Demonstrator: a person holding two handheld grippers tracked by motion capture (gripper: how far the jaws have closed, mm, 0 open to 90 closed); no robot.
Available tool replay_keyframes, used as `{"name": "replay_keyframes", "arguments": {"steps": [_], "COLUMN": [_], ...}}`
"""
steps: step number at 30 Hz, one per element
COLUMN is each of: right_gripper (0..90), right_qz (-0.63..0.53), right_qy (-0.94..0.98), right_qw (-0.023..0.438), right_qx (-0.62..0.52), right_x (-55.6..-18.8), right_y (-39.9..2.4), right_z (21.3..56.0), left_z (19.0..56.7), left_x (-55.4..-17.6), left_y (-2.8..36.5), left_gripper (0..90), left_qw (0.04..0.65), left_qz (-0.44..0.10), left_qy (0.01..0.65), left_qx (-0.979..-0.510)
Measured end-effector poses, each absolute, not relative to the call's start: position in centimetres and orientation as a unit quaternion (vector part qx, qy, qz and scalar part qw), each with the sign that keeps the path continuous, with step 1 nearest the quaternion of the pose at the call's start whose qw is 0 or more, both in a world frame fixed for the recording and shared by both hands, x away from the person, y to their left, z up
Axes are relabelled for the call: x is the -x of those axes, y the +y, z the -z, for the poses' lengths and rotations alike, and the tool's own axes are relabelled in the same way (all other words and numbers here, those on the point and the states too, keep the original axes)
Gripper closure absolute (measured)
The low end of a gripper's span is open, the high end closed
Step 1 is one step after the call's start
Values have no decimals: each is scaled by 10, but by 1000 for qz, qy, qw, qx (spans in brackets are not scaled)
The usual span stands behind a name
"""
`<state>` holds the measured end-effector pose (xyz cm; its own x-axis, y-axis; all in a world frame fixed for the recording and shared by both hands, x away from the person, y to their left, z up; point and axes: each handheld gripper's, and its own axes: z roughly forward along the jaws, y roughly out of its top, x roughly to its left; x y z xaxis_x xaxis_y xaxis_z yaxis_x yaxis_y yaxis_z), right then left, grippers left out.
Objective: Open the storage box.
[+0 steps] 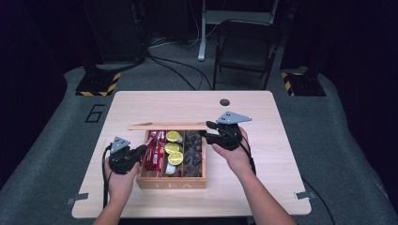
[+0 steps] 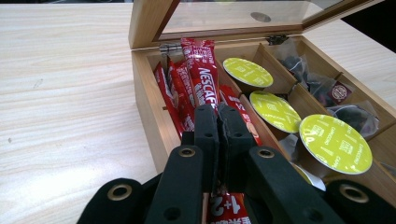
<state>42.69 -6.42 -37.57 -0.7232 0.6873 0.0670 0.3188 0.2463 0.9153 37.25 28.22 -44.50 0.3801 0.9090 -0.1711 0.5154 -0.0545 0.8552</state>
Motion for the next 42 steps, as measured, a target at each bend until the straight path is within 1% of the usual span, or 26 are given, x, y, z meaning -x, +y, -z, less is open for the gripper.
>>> {"name": "replay_keyframes", "arguments": {"steps": [12,17,21,26,30,42], "right_gripper": [542,542,542,542,541,541], "right_qz": [-521,-520,-520,-520,-519,-518], "right_qy": [768,768,768,768,770,770], "right_qw": [177,178,181,181,182,180], "right_qx": [-327,-327,-327,-325,-324,-326], "right_x": [-427,-427,-426,-427,-426,-425], "right_y": [-64,-64,-64,-64,-64,-64], "right_z": [376,376,376,376,377,377], "left_z": [441,442,446,448,448,449], "left_x": [-357,-350,-348,-347,-347,-349], "left_y": [300,309,316,320,320,331], "left_gripper": [871,871,870,871,871,871], "left_qw": [461,467,470,472,474,469], "left_qz": [-220,-227,-222,-216,-226,-227], "left_qy": [508,511,518,521,520,529], "left_qx": [-694,-685,-679,-678,-673,-670]}}
